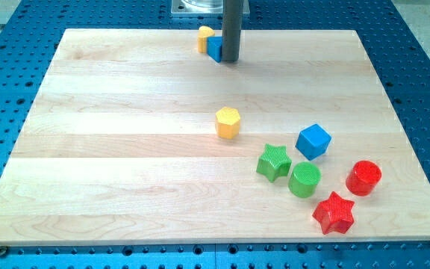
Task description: Place the hexagon below the triangle
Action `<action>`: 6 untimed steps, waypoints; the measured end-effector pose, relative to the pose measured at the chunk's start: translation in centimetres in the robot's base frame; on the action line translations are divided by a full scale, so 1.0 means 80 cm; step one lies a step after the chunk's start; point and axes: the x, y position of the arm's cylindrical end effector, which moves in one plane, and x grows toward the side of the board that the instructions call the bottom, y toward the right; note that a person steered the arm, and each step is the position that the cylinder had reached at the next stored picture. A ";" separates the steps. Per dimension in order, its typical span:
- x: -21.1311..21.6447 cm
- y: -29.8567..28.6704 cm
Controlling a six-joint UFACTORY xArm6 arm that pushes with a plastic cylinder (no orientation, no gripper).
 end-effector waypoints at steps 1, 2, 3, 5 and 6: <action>0.072 0.098; 0.186 0.066; 0.229 0.011; 0.264 -0.051; 0.271 -0.136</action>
